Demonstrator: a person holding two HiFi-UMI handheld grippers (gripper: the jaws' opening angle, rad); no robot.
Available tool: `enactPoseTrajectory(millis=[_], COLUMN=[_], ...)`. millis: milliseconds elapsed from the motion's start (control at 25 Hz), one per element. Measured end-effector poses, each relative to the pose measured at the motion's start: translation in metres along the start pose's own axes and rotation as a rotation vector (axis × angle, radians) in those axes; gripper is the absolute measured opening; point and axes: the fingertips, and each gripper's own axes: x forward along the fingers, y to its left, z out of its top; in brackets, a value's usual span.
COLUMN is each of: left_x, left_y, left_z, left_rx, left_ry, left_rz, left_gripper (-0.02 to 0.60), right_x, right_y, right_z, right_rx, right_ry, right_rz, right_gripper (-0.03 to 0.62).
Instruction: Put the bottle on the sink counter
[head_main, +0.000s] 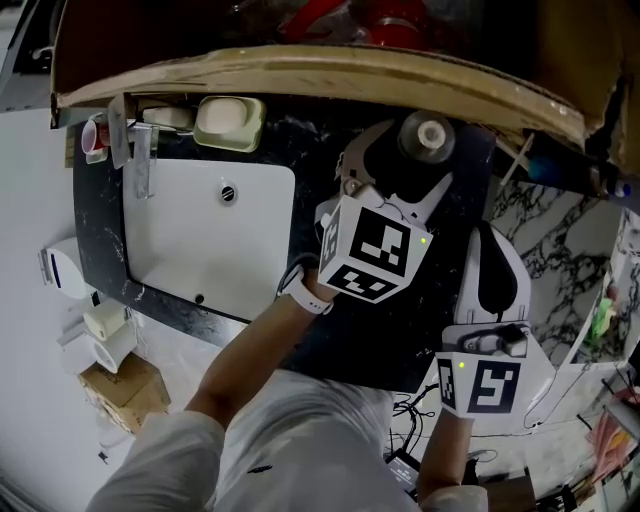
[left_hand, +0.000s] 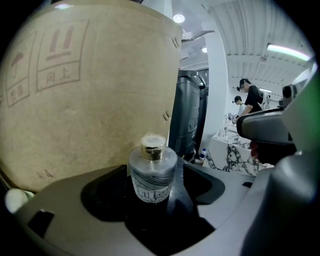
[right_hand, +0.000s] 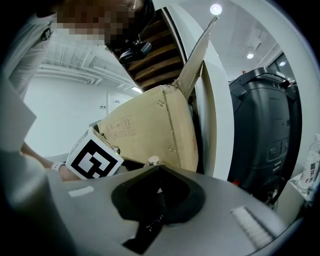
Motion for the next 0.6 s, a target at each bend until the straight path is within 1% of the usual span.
enactPoseTrajectory(millis=[120,440,600], left_x=[-0.008,-0.043,-0.062], left_y=[-0.001,0.006,0.007], left_z=[-0.001,0.009,0.012], left_rx=[-0.003,-0.002,-0.016], left_ry=[0.01,-0.009,-0.016], left_rz=[-0.008,0.03,0.025], left_gripper=[0.337,0.337,0.336], right_x=[-0.005,-0.02,-0.028], right_y=[0.003,0.016,0.026], right_z=[0.005,0.019,0.026], right_rx=[-0.002,-0.013,-0.018], right_ry=[-0.009,-0.022,-0.028], right_rz=[-0.004,-0.01,-0.012], right_gripper=[0.011,0.011,0.011])
